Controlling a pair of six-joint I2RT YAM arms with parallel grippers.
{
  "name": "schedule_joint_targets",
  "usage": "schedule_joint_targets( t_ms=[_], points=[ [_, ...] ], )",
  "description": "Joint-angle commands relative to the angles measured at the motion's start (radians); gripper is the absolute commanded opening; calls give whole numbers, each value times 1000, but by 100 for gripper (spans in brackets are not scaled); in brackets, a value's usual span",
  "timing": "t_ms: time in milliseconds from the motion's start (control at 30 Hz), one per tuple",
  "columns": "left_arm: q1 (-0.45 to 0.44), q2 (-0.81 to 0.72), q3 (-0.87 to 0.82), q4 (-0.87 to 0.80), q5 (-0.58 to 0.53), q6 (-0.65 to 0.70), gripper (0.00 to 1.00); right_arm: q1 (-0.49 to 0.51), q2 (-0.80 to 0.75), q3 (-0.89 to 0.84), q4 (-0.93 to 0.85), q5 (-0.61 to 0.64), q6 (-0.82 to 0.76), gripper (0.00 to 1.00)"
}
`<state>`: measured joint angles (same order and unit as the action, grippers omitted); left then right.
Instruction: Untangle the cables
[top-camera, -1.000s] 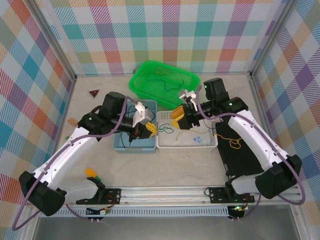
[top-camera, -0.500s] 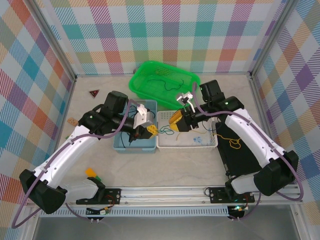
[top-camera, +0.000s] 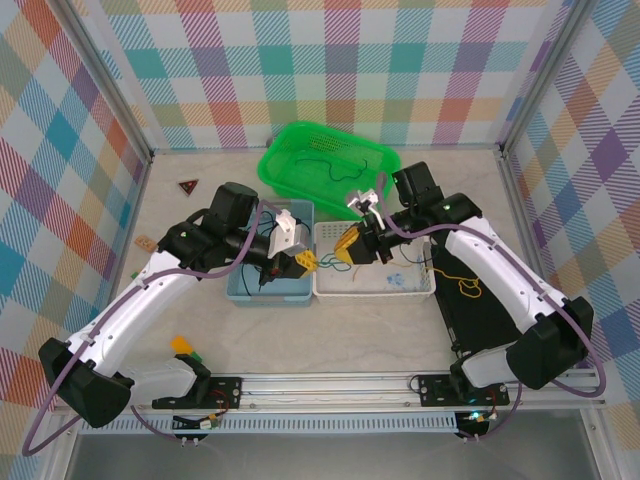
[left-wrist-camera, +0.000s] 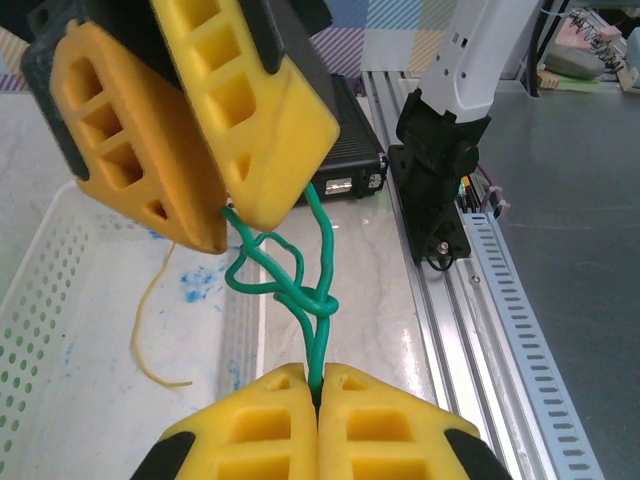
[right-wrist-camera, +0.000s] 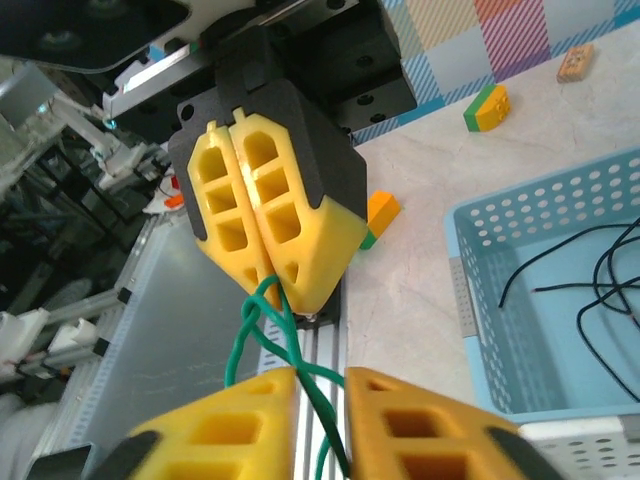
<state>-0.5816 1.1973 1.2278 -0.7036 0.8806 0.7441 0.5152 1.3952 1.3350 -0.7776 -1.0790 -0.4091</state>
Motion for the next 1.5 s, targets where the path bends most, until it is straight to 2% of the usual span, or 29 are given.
schedule_joint_targets(
  t_ms=[0,33,100,233,300,367,433,600,667,867,967,1100,1267,1367,1433,1467],
  points=[
    [-7,2,17,25,29,-7,0,8,-15,-27,15,-10,-26,6],
    [-7,2,18,26,24,-18,0,8,-21,-31,20,-7,-29,0],
    [-6,8,17,25,-2,-67,0,8,-39,-31,29,27,-34,0],
    [-4,62,25,-39,-61,-137,0,6,-102,-33,123,181,15,0],
    [-1,113,45,-53,-197,-266,0,6,-142,-33,189,211,41,0],
    [19,185,101,-115,-263,-347,0,6,-175,-41,244,227,56,0],
    [53,245,128,-149,-256,-404,0,6,-207,-46,247,269,38,0],
    [203,226,64,60,-211,-679,0,-27,-274,-86,106,451,-64,0],
    [252,216,72,78,-188,-721,0,-59,-316,-134,92,516,-58,0],
    [325,150,114,72,-210,-756,0,-235,-419,-303,145,715,137,0],
    [354,148,117,122,-218,-887,0,-272,-408,-334,141,828,234,0],
    [355,137,68,341,-187,-1062,0,-303,-377,-349,186,852,350,0],
    [356,193,113,417,-200,-1093,0,-303,-297,-295,216,829,398,0],
    [356,270,179,406,-262,-1076,0,-304,-250,-258,271,780,426,0],
    [356,333,230,363,-321,-1032,0,-312,-234,-238,301,789,484,24],
    [355,373,265,335,-349,-1004,0,-320,-227,-229,310,792,512,42]
  ],
)
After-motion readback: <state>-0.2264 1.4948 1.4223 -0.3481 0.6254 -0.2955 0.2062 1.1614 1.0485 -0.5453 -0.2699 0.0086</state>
